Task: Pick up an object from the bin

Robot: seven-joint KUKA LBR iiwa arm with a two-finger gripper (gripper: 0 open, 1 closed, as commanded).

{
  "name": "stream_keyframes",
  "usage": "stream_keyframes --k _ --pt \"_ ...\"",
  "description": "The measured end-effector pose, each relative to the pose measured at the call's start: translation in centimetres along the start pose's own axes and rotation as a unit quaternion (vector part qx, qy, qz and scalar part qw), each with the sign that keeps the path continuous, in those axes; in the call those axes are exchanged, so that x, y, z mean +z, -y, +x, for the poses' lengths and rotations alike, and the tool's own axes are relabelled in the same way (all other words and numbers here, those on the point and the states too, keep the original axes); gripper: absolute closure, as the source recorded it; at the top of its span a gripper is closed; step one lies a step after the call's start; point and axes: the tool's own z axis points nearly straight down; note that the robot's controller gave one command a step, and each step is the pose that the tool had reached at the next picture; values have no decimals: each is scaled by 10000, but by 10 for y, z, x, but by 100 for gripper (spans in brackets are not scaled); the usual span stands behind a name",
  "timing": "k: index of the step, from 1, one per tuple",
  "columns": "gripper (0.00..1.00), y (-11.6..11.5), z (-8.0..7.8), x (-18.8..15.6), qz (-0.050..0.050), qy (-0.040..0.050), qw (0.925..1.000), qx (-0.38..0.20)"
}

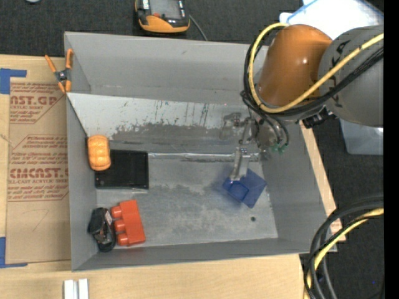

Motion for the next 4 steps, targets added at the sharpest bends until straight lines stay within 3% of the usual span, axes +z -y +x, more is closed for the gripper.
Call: stream_keyframes --k 1,2,3,4 --pt "0 0 0 0 0 0 10000 0" --pt "0 13 16 93 3 26 9999 -130" --pt "0 26 12 41 2 22 9999 -101" --pt "100 49 8 104 -4 -5 9925 -1226"
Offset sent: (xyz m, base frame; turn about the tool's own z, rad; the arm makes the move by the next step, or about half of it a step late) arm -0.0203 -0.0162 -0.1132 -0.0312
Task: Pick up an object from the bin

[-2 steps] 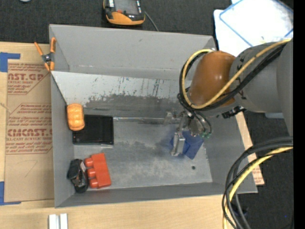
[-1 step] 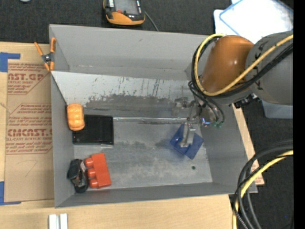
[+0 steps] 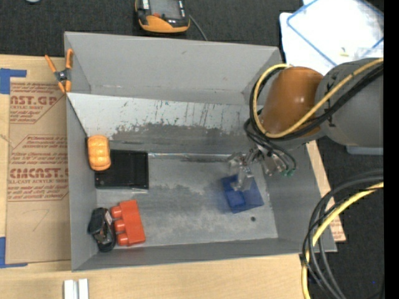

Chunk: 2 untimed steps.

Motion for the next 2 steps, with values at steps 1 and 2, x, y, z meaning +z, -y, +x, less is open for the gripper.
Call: stream_keyframes --k 1,2 --pt "100 0 0 0 0 1 10000 0" --pt "100 -1 2 -23 -22 -54 10000 -64"
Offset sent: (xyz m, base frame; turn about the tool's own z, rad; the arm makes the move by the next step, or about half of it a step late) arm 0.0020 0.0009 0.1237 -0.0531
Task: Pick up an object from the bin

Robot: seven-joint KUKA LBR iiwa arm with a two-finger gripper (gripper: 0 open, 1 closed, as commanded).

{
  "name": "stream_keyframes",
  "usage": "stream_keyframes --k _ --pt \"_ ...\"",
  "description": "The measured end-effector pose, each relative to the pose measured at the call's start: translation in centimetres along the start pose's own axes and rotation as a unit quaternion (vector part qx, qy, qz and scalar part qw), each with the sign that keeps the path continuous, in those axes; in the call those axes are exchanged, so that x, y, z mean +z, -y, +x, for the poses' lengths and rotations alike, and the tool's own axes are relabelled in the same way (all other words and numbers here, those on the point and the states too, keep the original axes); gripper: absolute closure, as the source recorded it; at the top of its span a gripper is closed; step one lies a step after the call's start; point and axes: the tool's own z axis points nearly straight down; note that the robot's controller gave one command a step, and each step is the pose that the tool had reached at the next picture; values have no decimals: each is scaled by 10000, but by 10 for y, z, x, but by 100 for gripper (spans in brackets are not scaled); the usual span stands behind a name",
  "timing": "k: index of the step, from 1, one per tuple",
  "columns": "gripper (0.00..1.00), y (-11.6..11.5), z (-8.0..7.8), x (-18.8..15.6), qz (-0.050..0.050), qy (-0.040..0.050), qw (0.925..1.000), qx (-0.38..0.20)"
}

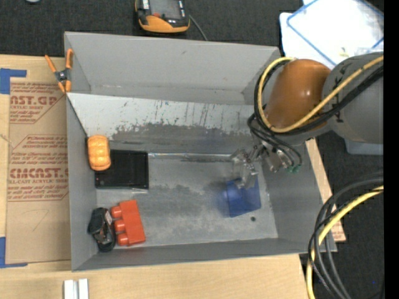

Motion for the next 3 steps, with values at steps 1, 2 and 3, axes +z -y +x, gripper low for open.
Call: stream_keyframes --k 1,2,3 --pt "100 29 30 -75 20 38 9988 -489" --pt "100 7 6 -2 -29 15 9986 -529" --pt "100 28 29 -89 45 95 9987 -504"
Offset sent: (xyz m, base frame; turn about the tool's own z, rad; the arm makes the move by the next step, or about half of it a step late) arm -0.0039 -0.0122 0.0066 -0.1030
